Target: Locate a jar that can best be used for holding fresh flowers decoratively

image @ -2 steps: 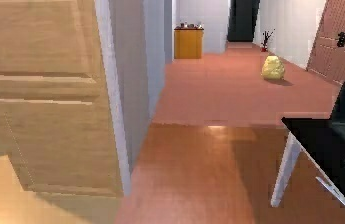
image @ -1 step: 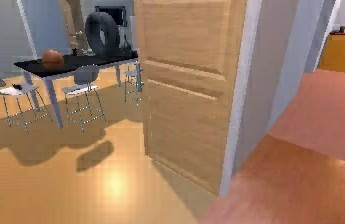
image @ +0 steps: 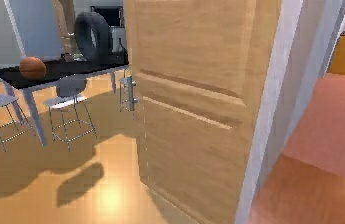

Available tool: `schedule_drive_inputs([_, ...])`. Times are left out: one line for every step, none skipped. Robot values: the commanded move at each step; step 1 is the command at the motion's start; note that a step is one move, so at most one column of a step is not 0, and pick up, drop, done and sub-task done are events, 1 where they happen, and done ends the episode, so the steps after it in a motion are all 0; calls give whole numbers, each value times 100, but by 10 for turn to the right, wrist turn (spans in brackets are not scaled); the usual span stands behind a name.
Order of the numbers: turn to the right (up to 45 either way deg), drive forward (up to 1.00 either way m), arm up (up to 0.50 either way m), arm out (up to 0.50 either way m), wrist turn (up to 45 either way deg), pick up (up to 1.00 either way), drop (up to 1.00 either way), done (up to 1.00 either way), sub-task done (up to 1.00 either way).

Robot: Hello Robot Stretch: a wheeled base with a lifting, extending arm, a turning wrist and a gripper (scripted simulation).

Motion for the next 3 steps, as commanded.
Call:
schedule_drive_inputs([-300, 0, 0, 0, 0, 0, 0, 0, 0])
schedule_drive_inputs([0, 100, 0, 0, 0, 0, 0, 0, 0])
schedule_drive_inputs([-30, 0, 0, 0, 0, 0, 0, 0, 0])
